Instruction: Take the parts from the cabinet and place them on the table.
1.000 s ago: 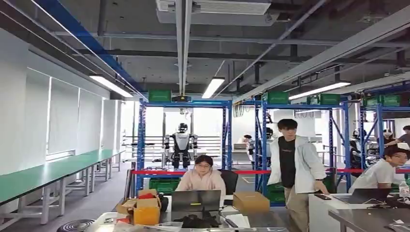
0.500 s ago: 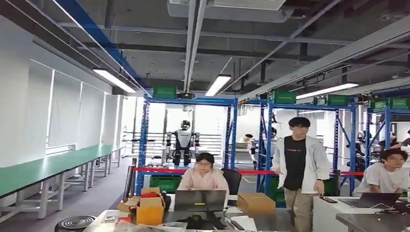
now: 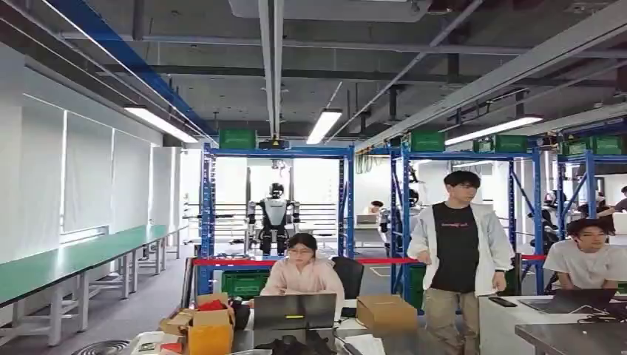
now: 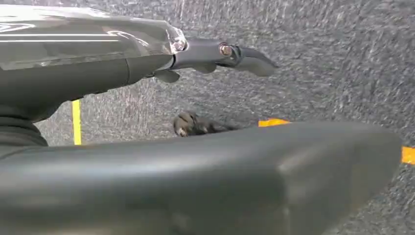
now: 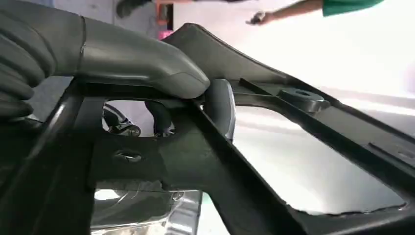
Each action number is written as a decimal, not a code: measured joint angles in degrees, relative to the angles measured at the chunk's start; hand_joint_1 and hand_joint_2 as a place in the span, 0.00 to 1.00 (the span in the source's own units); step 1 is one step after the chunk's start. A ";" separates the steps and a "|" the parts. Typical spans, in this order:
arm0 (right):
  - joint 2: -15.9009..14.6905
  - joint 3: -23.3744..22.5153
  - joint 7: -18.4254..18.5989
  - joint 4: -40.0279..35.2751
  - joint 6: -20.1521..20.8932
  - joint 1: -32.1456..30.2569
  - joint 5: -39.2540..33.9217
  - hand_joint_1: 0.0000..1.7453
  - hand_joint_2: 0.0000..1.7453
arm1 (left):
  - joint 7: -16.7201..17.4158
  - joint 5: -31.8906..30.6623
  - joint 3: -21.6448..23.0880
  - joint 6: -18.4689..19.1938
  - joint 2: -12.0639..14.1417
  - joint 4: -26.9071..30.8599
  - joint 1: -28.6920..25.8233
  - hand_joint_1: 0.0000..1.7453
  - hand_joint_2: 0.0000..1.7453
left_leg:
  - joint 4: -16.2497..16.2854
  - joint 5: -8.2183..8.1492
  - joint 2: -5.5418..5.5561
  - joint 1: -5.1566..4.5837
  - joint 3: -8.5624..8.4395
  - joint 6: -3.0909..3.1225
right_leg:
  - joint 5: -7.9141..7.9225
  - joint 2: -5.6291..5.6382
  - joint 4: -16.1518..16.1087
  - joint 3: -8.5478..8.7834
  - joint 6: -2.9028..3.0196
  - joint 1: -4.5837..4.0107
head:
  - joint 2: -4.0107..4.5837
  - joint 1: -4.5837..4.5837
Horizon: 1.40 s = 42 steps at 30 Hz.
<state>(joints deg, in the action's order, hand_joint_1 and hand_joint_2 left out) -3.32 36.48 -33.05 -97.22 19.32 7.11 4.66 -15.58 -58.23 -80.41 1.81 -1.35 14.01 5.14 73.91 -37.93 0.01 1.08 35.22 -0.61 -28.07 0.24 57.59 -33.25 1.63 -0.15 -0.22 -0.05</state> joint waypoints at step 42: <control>-0.15 -0.50 0.11 -0.55 -0.50 -0.03 -0.11 1.00 1.00 | -0.20 -0.61 0.59 0.15 -0.20 0.00 -0.25 0.00 0.00 | -13.75 9.35 0.33 0.20 -0.57 1.76 | -4.68 0.43 1.31 4.81 -2.66 -0.22 | -0.07 0.02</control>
<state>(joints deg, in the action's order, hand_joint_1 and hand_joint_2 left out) -3.48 35.98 -32.94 -97.77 18.82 7.09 4.55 -15.78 -58.84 -79.82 1.97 -1.55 14.01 4.89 60.16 -28.57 0.34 1.28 34.65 1.15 -32.75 0.67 58.90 -28.45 -1.03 -0.37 -0.28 -0.02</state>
